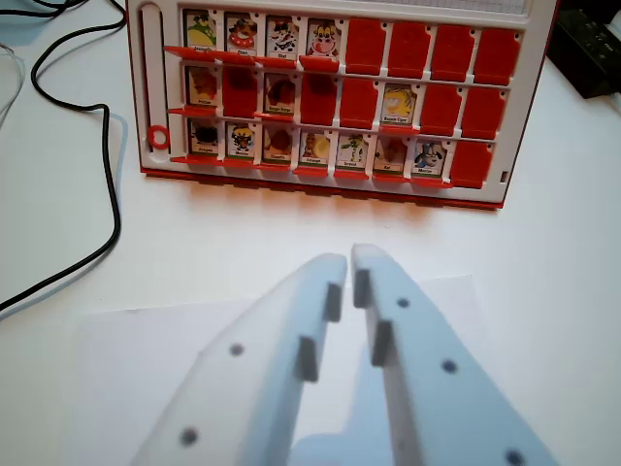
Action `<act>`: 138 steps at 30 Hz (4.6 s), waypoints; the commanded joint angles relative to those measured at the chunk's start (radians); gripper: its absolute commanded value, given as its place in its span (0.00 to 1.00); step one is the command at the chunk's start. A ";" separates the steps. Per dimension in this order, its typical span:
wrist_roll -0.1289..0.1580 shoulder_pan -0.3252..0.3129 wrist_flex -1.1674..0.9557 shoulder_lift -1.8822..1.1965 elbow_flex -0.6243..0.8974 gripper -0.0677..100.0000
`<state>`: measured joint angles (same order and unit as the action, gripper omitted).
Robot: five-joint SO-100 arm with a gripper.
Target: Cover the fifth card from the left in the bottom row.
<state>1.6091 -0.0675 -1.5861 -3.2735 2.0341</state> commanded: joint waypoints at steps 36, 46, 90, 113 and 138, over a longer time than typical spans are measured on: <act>0.026 -0.104 0.641 0.514 0.359 0.00; 0.063 -0.078 0.838 0.566 0.555 0.00; 0.055 -0.094 1.540 1.218 0.635 0.00; 0.046 -0.118 1.483 1.414 0.327 0.00; 0.044 -0.104 0.910 0.666 0.397 0.00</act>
<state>1.6644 -0.1841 -0.4341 -2.2227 2.4544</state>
